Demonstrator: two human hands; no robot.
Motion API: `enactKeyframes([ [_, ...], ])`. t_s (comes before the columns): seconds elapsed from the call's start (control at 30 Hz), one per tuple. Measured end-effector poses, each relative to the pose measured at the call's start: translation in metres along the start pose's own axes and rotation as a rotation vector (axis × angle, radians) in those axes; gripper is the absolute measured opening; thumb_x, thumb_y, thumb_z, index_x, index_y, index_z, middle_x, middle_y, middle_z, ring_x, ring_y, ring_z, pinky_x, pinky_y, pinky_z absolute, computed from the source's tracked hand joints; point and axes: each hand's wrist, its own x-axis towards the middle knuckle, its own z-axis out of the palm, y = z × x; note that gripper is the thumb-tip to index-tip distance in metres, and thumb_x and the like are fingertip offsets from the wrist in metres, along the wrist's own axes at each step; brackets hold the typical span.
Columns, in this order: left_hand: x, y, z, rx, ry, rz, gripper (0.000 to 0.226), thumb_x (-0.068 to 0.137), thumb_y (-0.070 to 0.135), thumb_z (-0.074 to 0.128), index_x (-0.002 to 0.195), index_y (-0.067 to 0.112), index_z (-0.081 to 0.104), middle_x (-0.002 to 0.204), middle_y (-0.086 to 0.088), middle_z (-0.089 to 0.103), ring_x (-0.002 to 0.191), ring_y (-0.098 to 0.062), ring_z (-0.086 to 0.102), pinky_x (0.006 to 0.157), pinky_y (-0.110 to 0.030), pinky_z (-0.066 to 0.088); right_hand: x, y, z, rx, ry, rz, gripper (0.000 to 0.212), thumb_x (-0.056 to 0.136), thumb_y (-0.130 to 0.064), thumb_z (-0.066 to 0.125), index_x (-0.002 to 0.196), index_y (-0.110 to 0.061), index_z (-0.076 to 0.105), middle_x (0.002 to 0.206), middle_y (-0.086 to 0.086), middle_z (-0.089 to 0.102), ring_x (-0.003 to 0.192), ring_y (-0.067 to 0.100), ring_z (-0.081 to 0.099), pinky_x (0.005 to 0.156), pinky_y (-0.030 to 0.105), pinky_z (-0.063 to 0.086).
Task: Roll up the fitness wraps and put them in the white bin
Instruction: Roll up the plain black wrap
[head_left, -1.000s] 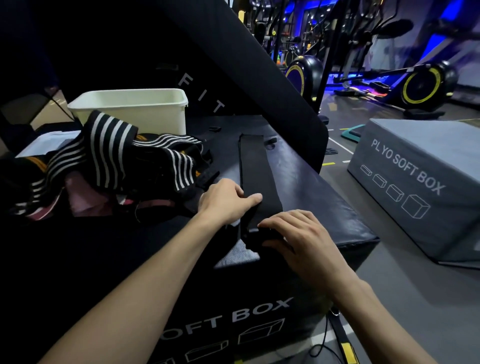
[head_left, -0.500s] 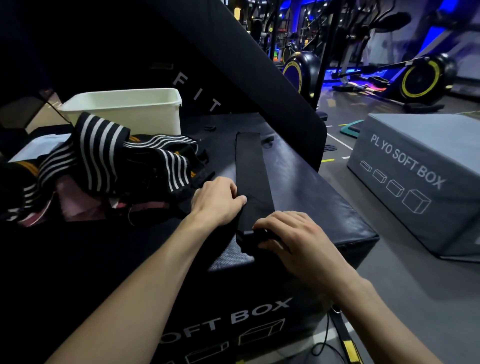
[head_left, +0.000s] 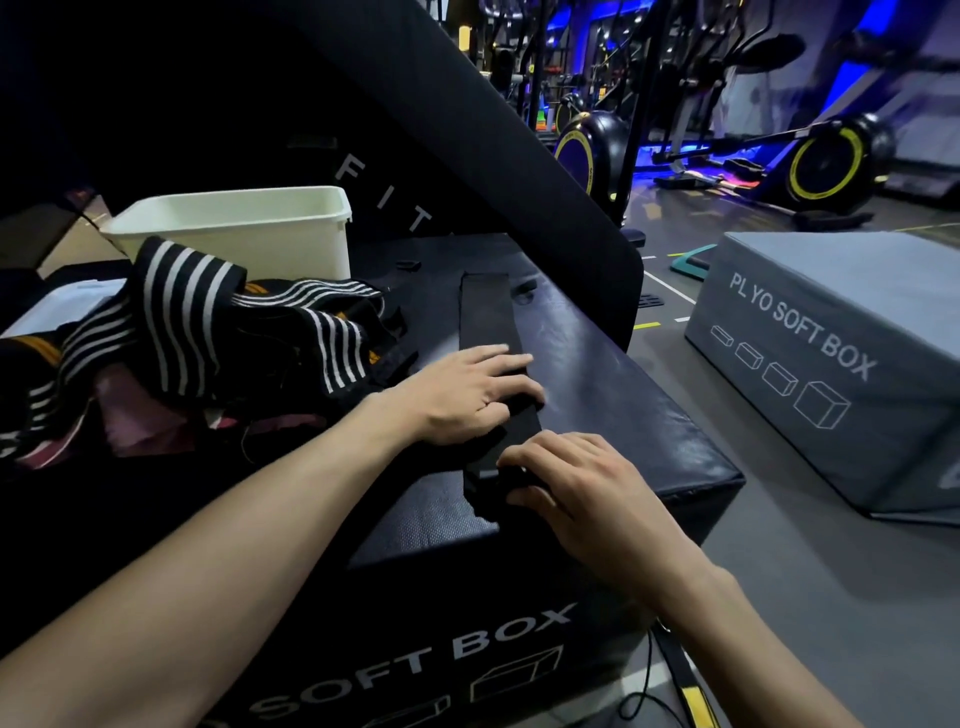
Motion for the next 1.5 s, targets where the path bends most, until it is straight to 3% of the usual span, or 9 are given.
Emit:
enactKeyframes([
  [0.07, 0.0, -0.006, 0.007, -0.034, 0.007, -0.055, 0.068, 0.085, 0.047, 0.016, 0.149, 0.048, 0.038, 0.17, 0.003, 0.02, 0.158, -0.013, 0.008, 0.129, -0.033, 0.005, 0.0, 0.001, -0.002, -0.006, -0.015, 0.003, 0.022, 0.098, -0.038, 0.051, 0.112, -0.024, 0.061, 0.099, -0.008, 0.064, 0.09, 0.018, 0.063, 0.082, 0.04, 0.053],
  [0.17, -0.002, -0.008, 0.017, -0.083, 0.056, -0.18, 0.057, 0.095, 0.054, 0.015, 0.149, 0.055, 0.032, 0.171, 0.003, 0.016, 0.159, -0.016, 0.007, 0.128, -0.04, 0.008, -0.002, 0.001, -0.004, -0.026, -0.027, 0.006, 0.022, 0.097, -0.038, 0.05, 0.111, -0.025, 0.061, 0.099, -0.008, 0.063, 0.09, 0.017, 0.063, 0.082, 0.037, 0.052],
  [0.3, 0.001, -0.006, 0.015, -0.151, -0.061, -0.267, 0.051, 0.108, 0.052, 0.016, 0.158, 0.054, 0.011, 0.172, 0.008, -0.003, 0.159, -0.018, -0.008, 0.128, -0.046, -0.001, -0.002, 0.0, -0.004, -0.025, -0.022, -0.001, 0.021, 0.097, -0.039, 0.051, 0.111, -0.026, 0.058, 0.099, -0.009, 0.063, 0.091, 0.016, 0.063, 0.081, 0.036, 0.052],
  [0.43, 0.011, -0.006, 0.014, -0.148, -0.071, -0.337, 0.055, 0.107, 0.056, 0.016, 0.161, 0.048, 0.006, 0.172, 0.009, -0.005, 0.159, -0.02, -0.01, 0.128, -0.047, -0.004, -0.004, -0.001, -0.004, -0.029, -0.008, -0.004, 0.019, 0.097, -0.038, 0.053, 0.112, -0.027, 0.056, 0.1, -0.01, 0.062, 0.092, 0.015, 0.062, 0.084, 0.033, 0.049],
  [0.93, 0.032, -0.028, 0.011, -0.12, -0.091, -0.192, 0.056, 0.108, 0.053, 0.028, 0.161, 0.043, 0.015, 0.172, 0.009, -0.001, 0.159, -0.019, -0.008, 0.128, -0.045, -0.006, -0.006, -0.005, 0.005, -0.026, 0.018, 0.041, 0.019, 0.097, -0.037, 0.051, 0.113, -0.027, 0.054, 0.102, -0.008, 0.06, 0.088, 0.018, 0.059, 0.076, 0.036, 0.05],
  [1.23, 0.037, -0.028, 0.013, -0.226, -0.011, -0.197, 0.035, 0.103, 0.049, 0.043, 0.138, 0.048, 0.044, 0.171, 0.008, 0.015, 0.159, -0.02, 0.002, 0.126, -0.052, -0.002, -0.007, -0.009, 0.007, -0.164, 0.044, 0.046, 0.023, 0.096, -0.035, 0.054, 0.112, -0.021, 0.062, 0.111, -0.005, 0.057, 0.097, 0.022, 0.057, 0.083, 0.037, 0.047],
  [1.33, 0.038, -0.027, 0.016, -0.154, 0.182, -0.189, 0.038, 0.096, 0.053, 0.055, 0.133, 0.044, 0.052, 0.163, 0.008, 0.032, 0.154, -0.024, 0.019, 0.125, -0.049, 0.013, -0.006, -0.007, 0.003, -0.218, 0.03, 0.019, 0.029, 0.091, -0.044, 0.058, 0.111, -0.023, 0.063, 0.108, -0.007, 0.061, 0.096, 0.022, 0.06, 0.085, 0.037, 0.045],
  [1.4, 0.036, -0.022, 0.014, -0.113, 0.359, -0.132, 0.033, 0.09, 0.049, 0.065, 0.12, 0.036, 0.06, 0.138, 0.009, 0.051, 0.131, -0.021, 0.042, 0.111, -0.041, 0.037, -0.004, -0.007, 0.001, -0.22, 0.029, 0.018, 0.031, 0.09, -0.047, 0.059, 0.109, -0.024, 0.065, 0.104, -0.008, 0.064, 0.094, 0.022, 0.062, 0.083, 0.038, 0.047],
  [1.5, 0.034, -0.013, 0.012, -0.101, 0.431, -0.105, 0.019, 0.09, 0.044, 0.07, 0.099, 0.028, 0.069, 0.107, 0.01, 0.059, 0.103, -0.015, 0.051, 0.089, -0.042, 0.049, -0.002, -0.007, 0.002, -0.213, 0.039, 0.022, 0.028, 0.091, -0.045, 0.058, 0.105, -0.023, 0.067, 0.1, -0.008, 0.066, 0.091, 0.021, 0.064, 0.081, 0.038, 0.049],
])
